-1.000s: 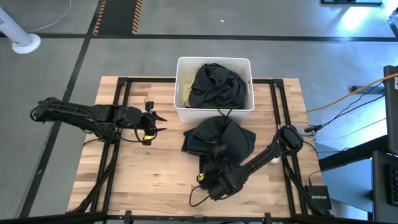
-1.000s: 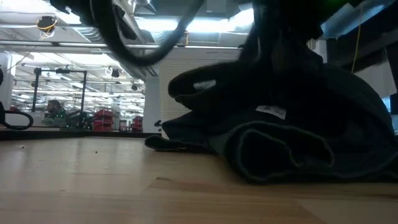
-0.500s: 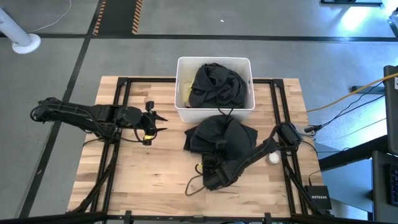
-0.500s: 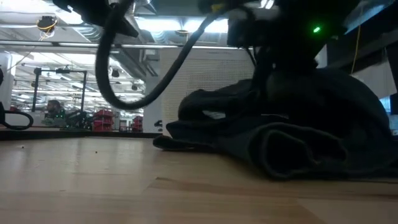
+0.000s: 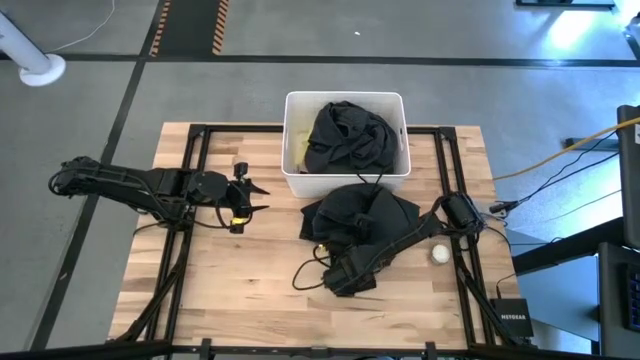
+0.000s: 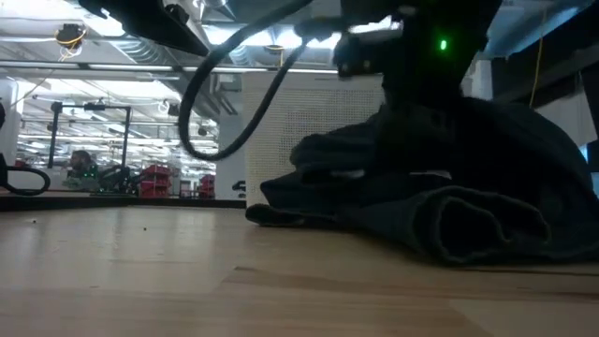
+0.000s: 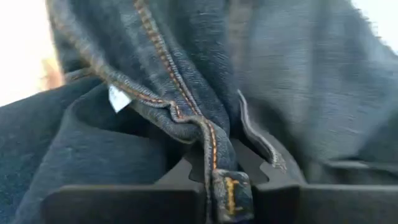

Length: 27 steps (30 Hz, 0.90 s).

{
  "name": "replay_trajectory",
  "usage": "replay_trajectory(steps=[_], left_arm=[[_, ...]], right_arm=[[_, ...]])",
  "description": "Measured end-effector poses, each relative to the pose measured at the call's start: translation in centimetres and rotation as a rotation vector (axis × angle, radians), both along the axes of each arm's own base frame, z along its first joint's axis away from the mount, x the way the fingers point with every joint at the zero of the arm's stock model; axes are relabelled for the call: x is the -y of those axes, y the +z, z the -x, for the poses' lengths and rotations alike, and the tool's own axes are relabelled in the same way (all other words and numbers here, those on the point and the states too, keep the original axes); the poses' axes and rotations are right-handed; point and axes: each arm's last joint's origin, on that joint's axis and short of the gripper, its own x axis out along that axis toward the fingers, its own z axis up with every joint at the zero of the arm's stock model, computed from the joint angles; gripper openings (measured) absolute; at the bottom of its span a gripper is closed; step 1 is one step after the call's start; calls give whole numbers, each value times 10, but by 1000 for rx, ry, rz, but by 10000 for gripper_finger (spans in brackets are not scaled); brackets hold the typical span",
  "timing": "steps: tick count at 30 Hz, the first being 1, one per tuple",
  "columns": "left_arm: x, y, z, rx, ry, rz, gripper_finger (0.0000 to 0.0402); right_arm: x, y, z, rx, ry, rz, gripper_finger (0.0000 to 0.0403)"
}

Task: Sort clothes
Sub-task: Put the blue pants into the white bin

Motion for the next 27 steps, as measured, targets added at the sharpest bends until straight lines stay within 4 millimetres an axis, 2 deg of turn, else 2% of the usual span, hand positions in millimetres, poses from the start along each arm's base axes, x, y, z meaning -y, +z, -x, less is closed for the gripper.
replay_trajectory(steps=[4,7,15,21,27], left_arm=[[0,0,0,0,1,0,153],[0,0,0,0,0,0,153],[0,0,0,0,1,0,153],[0,0,0,0,1,0,153],[0,0,0,-3,-6,-11,153]], right_arm=[[-13,28,3,80,-41,62,41],[-29,52,4,143,-23,70,25],[-56,119,1,369,38,35,25],[-57,162,-2,509,99,92,25],[-55,196,0,594,136,139,25]])
